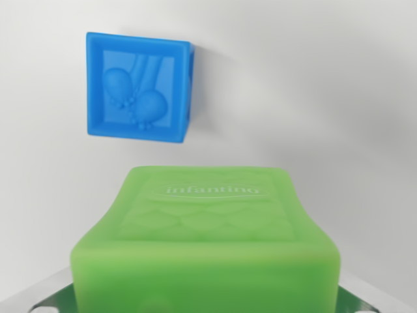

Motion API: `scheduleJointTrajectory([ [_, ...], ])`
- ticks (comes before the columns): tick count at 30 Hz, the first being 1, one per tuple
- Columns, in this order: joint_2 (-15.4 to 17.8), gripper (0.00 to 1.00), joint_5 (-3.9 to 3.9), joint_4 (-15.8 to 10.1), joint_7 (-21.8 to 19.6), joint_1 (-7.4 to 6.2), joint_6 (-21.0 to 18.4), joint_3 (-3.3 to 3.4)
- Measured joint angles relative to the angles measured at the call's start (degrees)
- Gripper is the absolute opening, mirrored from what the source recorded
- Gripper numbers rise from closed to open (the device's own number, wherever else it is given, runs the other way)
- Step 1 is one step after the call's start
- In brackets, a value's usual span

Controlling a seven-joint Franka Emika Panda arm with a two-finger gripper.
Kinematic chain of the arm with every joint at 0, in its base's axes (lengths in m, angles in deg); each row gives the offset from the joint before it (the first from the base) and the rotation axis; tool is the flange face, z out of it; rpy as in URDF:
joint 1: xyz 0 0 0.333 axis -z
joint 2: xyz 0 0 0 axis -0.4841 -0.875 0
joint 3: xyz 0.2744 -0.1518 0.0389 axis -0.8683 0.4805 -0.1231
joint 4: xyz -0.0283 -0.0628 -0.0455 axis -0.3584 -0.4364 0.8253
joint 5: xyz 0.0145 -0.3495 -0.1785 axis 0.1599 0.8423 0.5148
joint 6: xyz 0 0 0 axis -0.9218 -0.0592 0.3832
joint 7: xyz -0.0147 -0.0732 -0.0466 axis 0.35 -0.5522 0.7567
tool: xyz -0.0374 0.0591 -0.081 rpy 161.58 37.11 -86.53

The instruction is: Stack cube

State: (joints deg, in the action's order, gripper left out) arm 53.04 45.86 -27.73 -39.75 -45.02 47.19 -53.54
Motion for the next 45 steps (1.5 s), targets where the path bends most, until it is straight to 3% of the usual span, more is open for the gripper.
scheduleJointTrajectory([
  [31,-5.12,0.0,-0.01,9.06,-5.09,-3.94,-3.91,-0.16],
  [45,-8.84,0.0,-0.11,9.39,-5.21,-4.09,-1.04,-0.17],
])
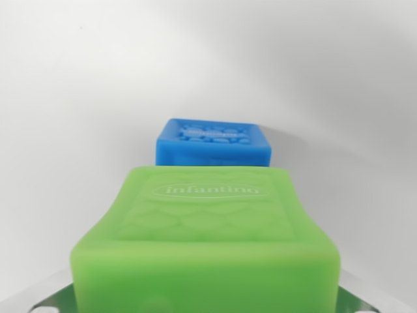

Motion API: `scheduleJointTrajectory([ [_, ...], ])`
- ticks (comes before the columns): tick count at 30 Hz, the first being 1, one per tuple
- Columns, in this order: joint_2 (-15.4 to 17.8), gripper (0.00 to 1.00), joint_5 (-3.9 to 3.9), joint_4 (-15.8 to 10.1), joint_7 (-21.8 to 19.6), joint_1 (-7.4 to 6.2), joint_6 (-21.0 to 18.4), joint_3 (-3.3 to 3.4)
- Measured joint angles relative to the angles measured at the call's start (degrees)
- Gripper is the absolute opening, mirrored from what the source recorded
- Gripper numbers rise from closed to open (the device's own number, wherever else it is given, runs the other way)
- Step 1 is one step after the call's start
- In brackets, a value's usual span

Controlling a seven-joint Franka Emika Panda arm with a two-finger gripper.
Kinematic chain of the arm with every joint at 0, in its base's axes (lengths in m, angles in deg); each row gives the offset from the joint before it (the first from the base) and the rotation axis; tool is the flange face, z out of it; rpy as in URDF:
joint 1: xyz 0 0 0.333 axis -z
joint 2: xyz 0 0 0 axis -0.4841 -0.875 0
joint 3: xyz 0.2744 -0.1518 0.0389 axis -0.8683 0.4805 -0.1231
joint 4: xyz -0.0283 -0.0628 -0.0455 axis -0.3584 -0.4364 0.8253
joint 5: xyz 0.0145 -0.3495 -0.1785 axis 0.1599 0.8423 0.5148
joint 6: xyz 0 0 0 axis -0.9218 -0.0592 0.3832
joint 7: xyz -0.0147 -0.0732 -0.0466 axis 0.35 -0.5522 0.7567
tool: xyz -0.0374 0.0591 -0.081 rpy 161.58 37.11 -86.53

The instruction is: Stack cube

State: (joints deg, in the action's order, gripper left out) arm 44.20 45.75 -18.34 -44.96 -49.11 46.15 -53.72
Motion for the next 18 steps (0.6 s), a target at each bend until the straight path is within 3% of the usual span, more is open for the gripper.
scheduleJointTrajectory([
  [18,-3.55,0.0,-0.16,0.56,0.0,0.0,3.02,-0.03],
])
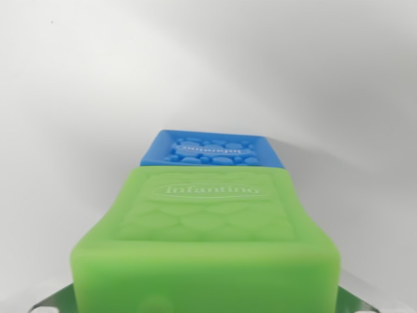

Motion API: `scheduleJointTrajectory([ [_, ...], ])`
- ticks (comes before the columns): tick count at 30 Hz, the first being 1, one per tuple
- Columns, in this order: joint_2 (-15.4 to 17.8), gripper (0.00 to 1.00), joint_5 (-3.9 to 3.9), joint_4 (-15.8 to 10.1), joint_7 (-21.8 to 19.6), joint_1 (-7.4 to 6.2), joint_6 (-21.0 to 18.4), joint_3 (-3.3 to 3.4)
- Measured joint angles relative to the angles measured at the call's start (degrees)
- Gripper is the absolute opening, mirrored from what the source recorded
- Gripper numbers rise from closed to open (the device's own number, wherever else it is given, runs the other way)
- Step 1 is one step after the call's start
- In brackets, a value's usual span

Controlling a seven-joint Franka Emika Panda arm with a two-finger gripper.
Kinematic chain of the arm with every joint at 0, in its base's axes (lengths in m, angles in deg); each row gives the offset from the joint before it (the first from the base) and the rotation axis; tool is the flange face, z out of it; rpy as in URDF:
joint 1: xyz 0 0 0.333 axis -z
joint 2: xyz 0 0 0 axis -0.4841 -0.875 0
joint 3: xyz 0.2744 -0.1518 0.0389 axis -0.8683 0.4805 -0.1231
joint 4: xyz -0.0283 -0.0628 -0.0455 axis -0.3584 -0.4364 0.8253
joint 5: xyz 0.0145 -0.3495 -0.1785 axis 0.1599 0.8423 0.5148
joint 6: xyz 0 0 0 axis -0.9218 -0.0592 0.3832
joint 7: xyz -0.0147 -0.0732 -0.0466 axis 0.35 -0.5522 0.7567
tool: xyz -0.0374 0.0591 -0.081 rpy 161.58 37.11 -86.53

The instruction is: Stack cube

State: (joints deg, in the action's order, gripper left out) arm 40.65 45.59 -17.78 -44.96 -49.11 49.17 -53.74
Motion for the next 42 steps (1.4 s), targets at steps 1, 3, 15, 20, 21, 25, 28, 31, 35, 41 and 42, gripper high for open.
scheduleJointTrajectory([
  [1,-0.08,0.0,-0.01,0.02,0.0,0.0,0.05,0.0],
  [3,-0.16,0.0,-0.01,0.07,0.0,0.0,0.16,0.0],
  [15,-0.19,1.0,-0.03,0.11,0.0,0.0,0.18,-0.01],
  [20,-0.27,1.0,-0.03,0.12,0.0,0.0,0.21,-0.01],
  [21,-0.3,1.0,-0.03,0.12,0.0,0.0,0.22,-0.01],
  [25,-0.31,1.0,-0.03,0.12,0.0,0.0,0.23,-0.01],
  [28,-0.31,1.0,-0.03,0.12,0.0,0.0,0.23,-0.01],
  [31,-0.31,1.0,-0.03,0.12,0.0,0.0,0.23,-0.01],
  [35,-0.31,1.0,-0.03,0.13,0.0,0.0,0.23,-0.01],
  [41,-0.31,1.0,-0.03,0.12,0.0,0.0,0.23,-0.01],
  [42,-0.3,1.0,-0.03,0.12,0.0,0.0,0.22,-0.01],
])
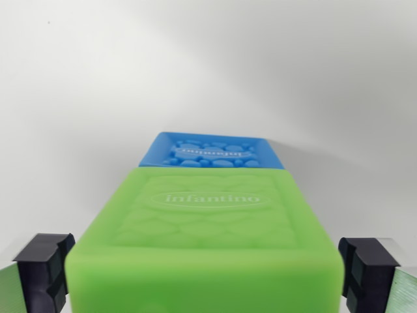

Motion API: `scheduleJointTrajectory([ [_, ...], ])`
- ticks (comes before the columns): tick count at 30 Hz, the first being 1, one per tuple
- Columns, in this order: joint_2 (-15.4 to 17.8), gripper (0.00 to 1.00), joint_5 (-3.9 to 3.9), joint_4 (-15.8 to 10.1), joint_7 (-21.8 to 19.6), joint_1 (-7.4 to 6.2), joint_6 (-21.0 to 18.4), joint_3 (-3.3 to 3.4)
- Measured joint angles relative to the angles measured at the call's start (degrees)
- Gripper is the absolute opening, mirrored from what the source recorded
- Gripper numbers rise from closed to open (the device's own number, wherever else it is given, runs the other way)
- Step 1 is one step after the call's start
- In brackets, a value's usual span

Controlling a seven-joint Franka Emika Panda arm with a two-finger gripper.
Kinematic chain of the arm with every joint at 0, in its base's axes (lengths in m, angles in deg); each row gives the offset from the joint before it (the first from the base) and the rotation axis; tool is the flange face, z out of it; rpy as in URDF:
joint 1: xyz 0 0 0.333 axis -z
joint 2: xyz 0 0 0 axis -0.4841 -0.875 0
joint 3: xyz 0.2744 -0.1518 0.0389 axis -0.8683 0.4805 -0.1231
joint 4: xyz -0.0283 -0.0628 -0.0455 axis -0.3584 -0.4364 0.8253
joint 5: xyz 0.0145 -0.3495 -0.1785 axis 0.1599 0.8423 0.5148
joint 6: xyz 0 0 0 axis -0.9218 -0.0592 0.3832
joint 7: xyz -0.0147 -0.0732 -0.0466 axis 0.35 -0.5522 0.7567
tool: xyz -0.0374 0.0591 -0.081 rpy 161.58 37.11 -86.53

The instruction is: Stack cube

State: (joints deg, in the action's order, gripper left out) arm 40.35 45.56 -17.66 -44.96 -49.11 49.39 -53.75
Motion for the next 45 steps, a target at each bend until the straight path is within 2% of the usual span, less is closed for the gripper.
scheduleJointTrajectory([
  [12,1.56,1.0,0.0,-0.16,0.0,0.0,-1.2,0.01],
  [22,4.49,1.0,0.05,-0.42,0.0,0.0,-3.76,0.07],
  [35,9.12,1.0,0.17,-0.38,-0.01,-0.03,-8.36,0.16],
  [45,12.57,1.0,0.29,0.67,-0.1,-0.07,-12.88,0.25],
])
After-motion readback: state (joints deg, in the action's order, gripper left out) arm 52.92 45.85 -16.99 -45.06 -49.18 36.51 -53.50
